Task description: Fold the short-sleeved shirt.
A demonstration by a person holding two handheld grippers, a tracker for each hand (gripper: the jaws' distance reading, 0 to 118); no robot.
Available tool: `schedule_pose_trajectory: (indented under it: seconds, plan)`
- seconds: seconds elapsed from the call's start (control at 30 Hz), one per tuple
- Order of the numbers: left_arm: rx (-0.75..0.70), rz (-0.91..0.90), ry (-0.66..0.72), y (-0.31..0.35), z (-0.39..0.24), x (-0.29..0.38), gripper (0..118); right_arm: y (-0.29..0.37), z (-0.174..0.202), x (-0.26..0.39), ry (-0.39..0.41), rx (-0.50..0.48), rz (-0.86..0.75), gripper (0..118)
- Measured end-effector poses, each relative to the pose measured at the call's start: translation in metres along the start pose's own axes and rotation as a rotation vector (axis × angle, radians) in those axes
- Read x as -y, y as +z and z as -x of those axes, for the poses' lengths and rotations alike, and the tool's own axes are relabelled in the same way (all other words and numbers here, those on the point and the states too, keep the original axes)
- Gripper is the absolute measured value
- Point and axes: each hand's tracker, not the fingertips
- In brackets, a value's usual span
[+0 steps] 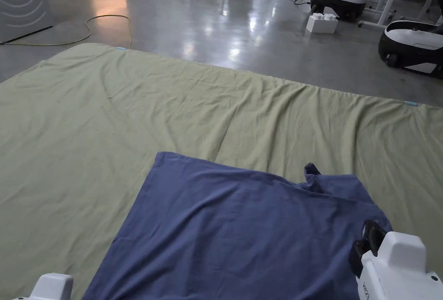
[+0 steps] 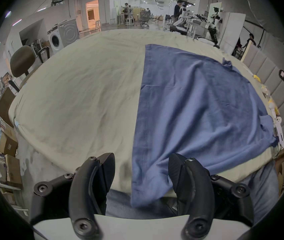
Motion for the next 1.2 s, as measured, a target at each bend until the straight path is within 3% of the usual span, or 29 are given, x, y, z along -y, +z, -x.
schedule_pose_trajectory:
  seconds: [0.2,0.27,0.33,0.4,0.43,0.63,0.8,0.87,0.93,0.97,1.2]
  plan:
    - [-0.012,0.03,-0.011,-0.02,-0.006,-0.006,63,0.002,-0.005,0.005,-0.005,0.012,0.02,1]
    - [-0.012,0.034,-0.024,-0.015,-0.006,-0.011,56,0.003,-0.006,0.007,-0.006,0.014,0.023,1]
    - [0.0,0.042,-0.041,-0.014,-0.006,-0.016,40,0.002,-0.008,0.009,-0.01,0.014,0.031,1]
    - [0.046,0.048,-0.051,-0.017,-0.005,-0.02,11,0.003,-0.009,0.011,-0.015,0.01,0.041,1]
    - [0.095,0.047,-0.035,-0.02,-0.005,-0.02,9,0.004,-0.01,0.013,-0.017,0.007,0.049,1]
    - [0.073,0.054,-0.021,-0.016,-0.009,-0.024,7,0.021,-0.029,0.02,-0.001,0.002,0.102,1]
    - [0.088,0.039,-0.001,-0.011,-0.003,-0.021,7,0.039,-0.064,0.029,0.062,-0.002,0.298,3]
    - [0.09,0.032,-0.003,-0.009,-0.003,-0.021,7,0.042,-0.078,0.04,0.066,-0.006,0.422,23]
    - [0.091,0.027,0.0,-0.009,-0.003,-0.02,7,0.045,-0.091,0.058,0.034,-0.006,0.555,59]
    - [0.093,0.027,0.002,-0.009,-0.002,-0.02,7,0.046,-0.095,0.067,0.026,-0.018,0.6,66]
    - [0.089,0.033,0.004,-0.011,-0.004,-0.02,7,0.046,-0.101,0.131,0.006,-0.012,0.752,69]
